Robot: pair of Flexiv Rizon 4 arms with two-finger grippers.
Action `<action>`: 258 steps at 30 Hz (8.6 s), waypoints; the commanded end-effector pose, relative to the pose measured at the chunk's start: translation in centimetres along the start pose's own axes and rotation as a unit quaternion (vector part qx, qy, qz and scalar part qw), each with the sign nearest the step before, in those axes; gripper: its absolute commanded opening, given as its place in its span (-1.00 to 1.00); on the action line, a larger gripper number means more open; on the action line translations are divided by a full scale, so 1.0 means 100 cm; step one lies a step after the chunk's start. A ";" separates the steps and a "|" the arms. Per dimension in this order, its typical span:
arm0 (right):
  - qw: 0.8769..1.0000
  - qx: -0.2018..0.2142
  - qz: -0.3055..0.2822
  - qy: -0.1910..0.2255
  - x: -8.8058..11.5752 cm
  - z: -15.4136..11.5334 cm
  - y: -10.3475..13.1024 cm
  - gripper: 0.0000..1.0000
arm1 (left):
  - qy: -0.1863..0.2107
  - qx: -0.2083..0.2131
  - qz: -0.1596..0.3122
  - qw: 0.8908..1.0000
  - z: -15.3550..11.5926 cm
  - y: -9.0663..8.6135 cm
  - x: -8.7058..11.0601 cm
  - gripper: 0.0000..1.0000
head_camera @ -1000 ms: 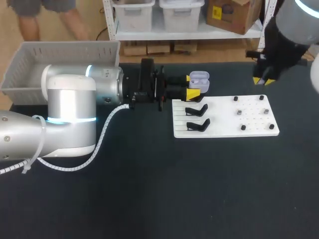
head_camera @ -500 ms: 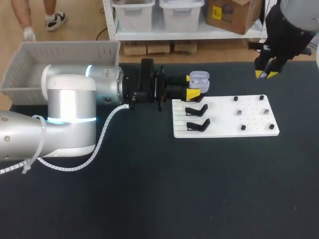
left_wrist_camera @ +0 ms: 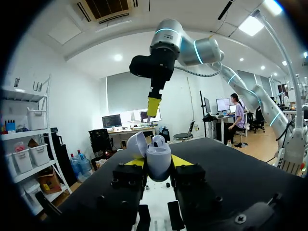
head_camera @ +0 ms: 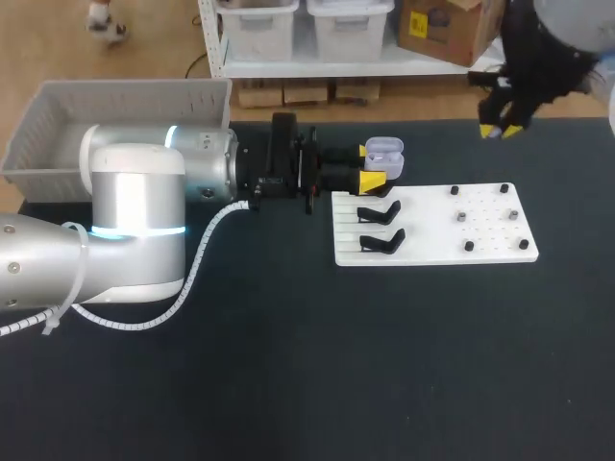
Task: Pick up each earbud case from the left stands, insert the matching earbuds, close the lid, and place the case in the box.
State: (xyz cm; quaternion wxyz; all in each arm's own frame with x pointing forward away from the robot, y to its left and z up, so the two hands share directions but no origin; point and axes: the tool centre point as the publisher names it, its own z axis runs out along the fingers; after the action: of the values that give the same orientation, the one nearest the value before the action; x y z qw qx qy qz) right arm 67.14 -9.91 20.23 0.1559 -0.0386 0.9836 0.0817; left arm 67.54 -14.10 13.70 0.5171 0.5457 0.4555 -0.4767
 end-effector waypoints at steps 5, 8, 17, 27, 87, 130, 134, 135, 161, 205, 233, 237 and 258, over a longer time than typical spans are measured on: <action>0.997 -0.031 -0.059 0.046 0.015 -0.025 0.042 -1.00 | 0.000 -0.003 0.001 1.000 0.000 -0.002 0.000 -1.00; 0.992 -0.043 -0.088 0.078 0.016 -0.026 0.058 -1.00 | 0.000 -0.003 0.001 1.000 0.000 -0.002 0.000 -1.00; 0.979 -0.034 -0.165 0.116 0.016 -0.013 0.100 -1.00 | 0.000 -0.003 0.001 1.000 0.000 -0.002 0.000 -1.00; 0.972 -0.009 -0.193 0.136 0.013 0.003 0.117 -1.00 | 0.000 -0.003 0.001 1.000 0.000 -0.002 0.000 -1.00; 0.966 0.000 -0.216 0.144 0.005 0.040 0.121 -1.00 | 0.000 -0.003 0.001 1.000 0.000 -0.002 0.000 -1.00; 0.965 -0.042 -0.216 0.144 0.007 0.029 0.123 1.00 | 0.000 -0.003 0.001 1.000 0.000 -0.002 0.000 -1.00; 0.966 -0.058 -0.218 0.130 0.007 0.006 0.127 1.00 | 0.000 -0.003 0.001 1.000 0.000 -0.002 0.000 -1.00; 0.966 -0.064 -0.219 0.120 0.006 0.001 0.128 1.00 | 0.000 -0.003 0.001 1.000 0.000 -0.002 0.000 -1.00; 0.994 0.082 0.059 -0.031 -0.055 0.044 0.072 1.00 | 0.000 -0.003 0.001 1.000 0.000 -0.002 0.000 -1.00; 0.988 -0.043 -0.087 -0.123 0.025 -0.083 0.038 1.00 | -0.018 -0.143 -0.002 0.989 -0.075 0.015 -0.088 -1.00; 0.988 -0.043 -0.087 -0.123 0.025 -0.083 0.038 1.00 | 0.207 -0.413 0.038 0.886 -0.341 0.184 -0.025 -1.00; 0.988 -0.043 -0.087 -0.123 0.025 -0.083 0.038 1.00 | 0.216 -0.416 0.032 0.883 -0.362 0.193 -0.013 -1.00; 0.988 -0.043 -0.087 -0.123 0.025 -0.083 0.038 1.00 | 0.217 -0.401 0.020 0.890 -0.379 0.189 0.004 1.00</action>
State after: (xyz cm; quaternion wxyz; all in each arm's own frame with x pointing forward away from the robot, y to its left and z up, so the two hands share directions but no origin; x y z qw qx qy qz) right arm 61.97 -7.63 27.87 0.2789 -0.1206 0.9459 0.1140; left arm 88.25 22.78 16.09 0.5904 0.3907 0.6972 -0.1129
